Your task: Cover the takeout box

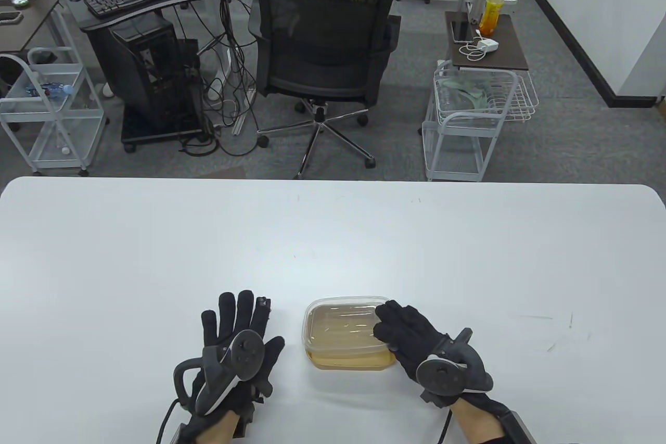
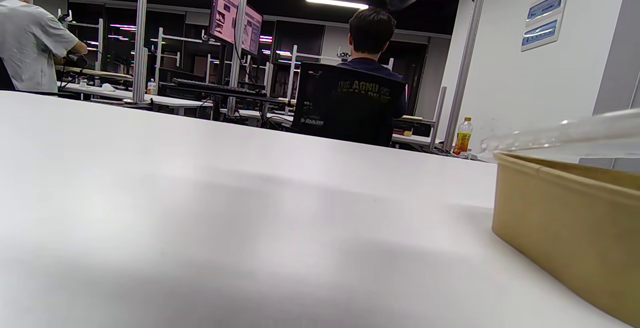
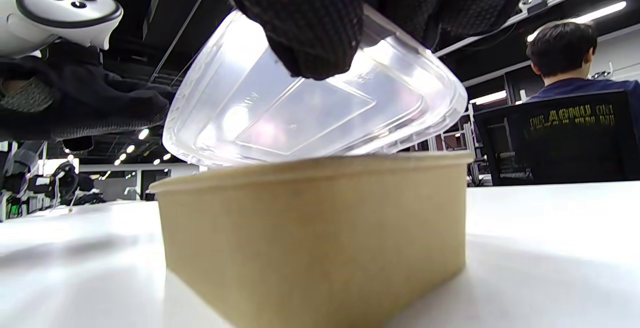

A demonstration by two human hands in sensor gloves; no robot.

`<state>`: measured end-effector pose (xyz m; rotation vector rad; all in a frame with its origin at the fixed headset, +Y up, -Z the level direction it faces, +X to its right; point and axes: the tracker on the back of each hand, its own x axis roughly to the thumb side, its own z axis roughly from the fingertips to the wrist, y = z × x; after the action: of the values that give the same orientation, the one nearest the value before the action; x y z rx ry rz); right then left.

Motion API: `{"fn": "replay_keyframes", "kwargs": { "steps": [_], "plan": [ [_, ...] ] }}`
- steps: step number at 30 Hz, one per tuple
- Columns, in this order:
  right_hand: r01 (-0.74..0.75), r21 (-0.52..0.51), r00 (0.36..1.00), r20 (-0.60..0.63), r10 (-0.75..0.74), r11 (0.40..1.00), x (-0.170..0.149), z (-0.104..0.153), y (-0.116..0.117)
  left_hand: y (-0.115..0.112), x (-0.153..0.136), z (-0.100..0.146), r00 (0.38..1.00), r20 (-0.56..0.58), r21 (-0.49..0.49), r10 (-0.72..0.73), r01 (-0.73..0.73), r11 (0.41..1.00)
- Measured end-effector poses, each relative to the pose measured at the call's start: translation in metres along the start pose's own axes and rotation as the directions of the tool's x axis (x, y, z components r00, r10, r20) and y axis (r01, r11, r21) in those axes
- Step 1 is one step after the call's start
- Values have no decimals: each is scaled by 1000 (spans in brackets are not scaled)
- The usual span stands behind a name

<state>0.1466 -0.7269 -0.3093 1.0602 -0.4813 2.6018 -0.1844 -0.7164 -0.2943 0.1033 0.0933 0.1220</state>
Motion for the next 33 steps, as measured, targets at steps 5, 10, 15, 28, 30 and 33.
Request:
{"fn": "replay_keyframes", "kwargs": {
  "steps": [5,10,15,28,30,33],
  "plan": [
    [7,53,1000,9,-8,999,1,0,0,0,0,0,1000,-1,-1,1,-1,1000],
    [-8,101,1000,9,7,995,1,1,1,-1,-1,0,1000,-1,-4,1,-1,1000],
    [-7,124,1000,-3,8,992,0,3,0,-1,0,0,1000,-2,-9,0,0,1000],
    [-60,253,998,29,54,966,2,4,1,-3,2,1,1000,3,-28,-3,3,1000],
    [-76,276,997,35,69,958,2,4,2,-3,4,1,1000,7,-27,-4,4,1000],
    [-85,292,996,41,77,953,3,5,3,-4,4,2,1000,12,-27,-5,5,1000]
  ]
}}
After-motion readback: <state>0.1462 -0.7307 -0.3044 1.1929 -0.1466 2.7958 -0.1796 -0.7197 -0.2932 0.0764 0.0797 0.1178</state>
